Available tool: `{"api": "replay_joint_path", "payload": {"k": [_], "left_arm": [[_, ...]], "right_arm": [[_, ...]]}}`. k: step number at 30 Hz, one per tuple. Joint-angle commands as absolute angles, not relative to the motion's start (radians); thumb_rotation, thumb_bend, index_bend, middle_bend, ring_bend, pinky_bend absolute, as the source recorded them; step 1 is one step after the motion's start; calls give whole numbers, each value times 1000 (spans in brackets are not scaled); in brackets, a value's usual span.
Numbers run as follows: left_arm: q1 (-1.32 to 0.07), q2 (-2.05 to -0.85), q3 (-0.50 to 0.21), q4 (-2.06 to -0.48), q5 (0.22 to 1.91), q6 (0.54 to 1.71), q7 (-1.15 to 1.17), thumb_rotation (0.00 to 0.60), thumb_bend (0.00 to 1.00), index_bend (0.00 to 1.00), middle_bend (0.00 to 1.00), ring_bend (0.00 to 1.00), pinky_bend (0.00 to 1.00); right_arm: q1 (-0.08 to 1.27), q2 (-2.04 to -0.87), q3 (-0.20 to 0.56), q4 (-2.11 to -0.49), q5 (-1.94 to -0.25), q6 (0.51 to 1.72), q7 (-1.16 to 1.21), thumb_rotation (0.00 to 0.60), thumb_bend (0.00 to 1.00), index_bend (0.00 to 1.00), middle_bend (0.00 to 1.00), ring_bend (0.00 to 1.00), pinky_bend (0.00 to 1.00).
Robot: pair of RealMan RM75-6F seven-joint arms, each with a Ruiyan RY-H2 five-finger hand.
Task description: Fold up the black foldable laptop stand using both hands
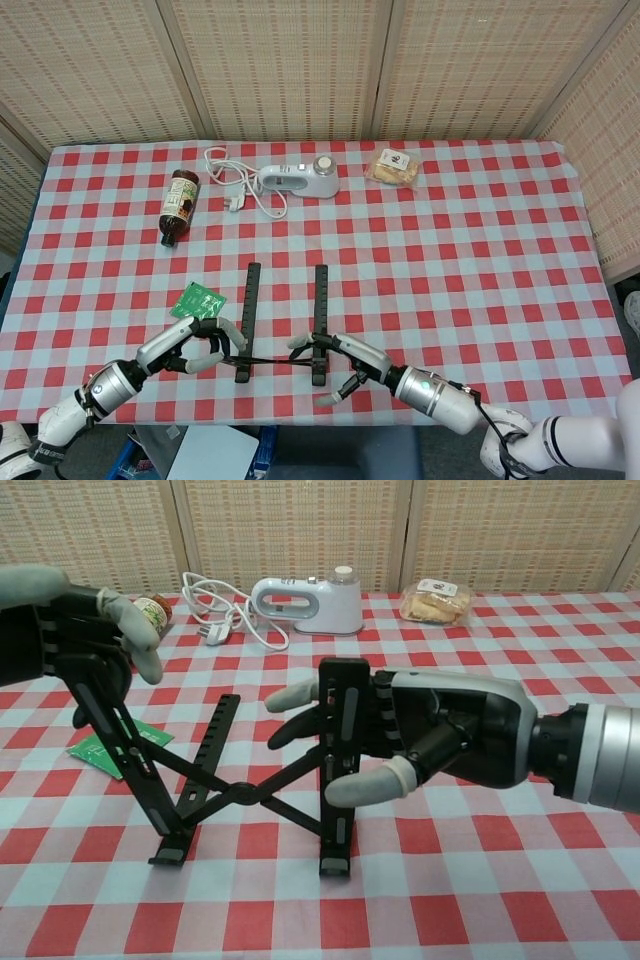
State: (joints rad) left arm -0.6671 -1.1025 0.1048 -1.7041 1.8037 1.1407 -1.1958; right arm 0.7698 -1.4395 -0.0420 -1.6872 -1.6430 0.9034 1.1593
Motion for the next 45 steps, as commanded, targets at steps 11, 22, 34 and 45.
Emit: {"api": "replay_joint_path", "payload": {"k": [11, 22, 34, 45], "left_arm": [[-684, -1106, 115, -1715, 1785, 1137, -1179, 313, 240, 380, 409, 471, 575], [-695, -1113, 119, -1719, 1773, 1134, -1161, 333, 240, 379, 409, 471, 575], [-690, -1129, 114, -1709, 1752, 1141, -1108, 400, 240, 370, 409, 470, 575], [-688, -1151, 129, -1655, 1796, 1150, -994, 560, 240, 318, 371, 368, 560]], "right_arm": [[764, -1482, -83, -1666, -1620, 883, 1277, 600, 32, 202, 267, 74, 70], [756, -1486, -107, -1659, -1625, 893, 1384, 600, 55, 202, 267, 74, 70], [755, -1467, -114, -1664, -1637, 914, 1445, 600, 97, 202, 267, 74, 92], [772, -1335, -76, -1757, -1667, 972, 1339, 600, 100, 202, 267, 74, 92]]}}
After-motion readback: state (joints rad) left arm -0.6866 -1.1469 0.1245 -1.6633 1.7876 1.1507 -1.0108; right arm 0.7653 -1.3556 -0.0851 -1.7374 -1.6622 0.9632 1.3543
